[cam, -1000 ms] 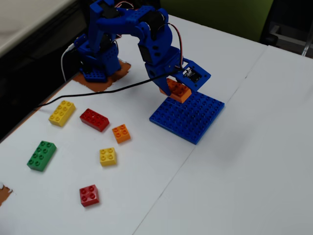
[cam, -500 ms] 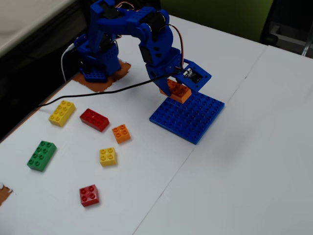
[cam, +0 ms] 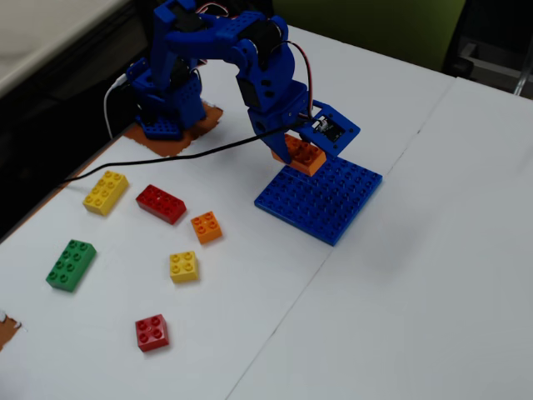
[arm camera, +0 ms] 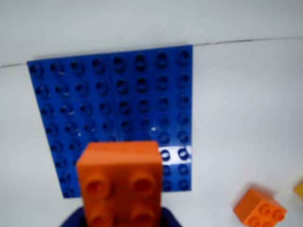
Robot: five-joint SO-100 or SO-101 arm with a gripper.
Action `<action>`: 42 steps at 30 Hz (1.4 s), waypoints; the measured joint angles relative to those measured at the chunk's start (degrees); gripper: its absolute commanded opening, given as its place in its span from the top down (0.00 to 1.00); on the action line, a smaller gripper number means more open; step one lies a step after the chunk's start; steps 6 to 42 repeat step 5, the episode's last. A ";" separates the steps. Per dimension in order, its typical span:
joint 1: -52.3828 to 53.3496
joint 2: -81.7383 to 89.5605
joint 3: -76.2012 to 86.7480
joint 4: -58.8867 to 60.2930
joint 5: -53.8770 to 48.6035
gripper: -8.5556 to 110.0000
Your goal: Pick up the 2x4 orange block and go up the 8x8 blue block.
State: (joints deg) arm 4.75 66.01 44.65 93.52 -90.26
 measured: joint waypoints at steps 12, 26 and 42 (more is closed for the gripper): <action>0.00 -0.35 0.00 -0.18 0.00 0.93; 0.00 -0.35 0.00 -0.18 0.00 0.93; 0.00 -0.35 0.00 -0.18 0.00 0.93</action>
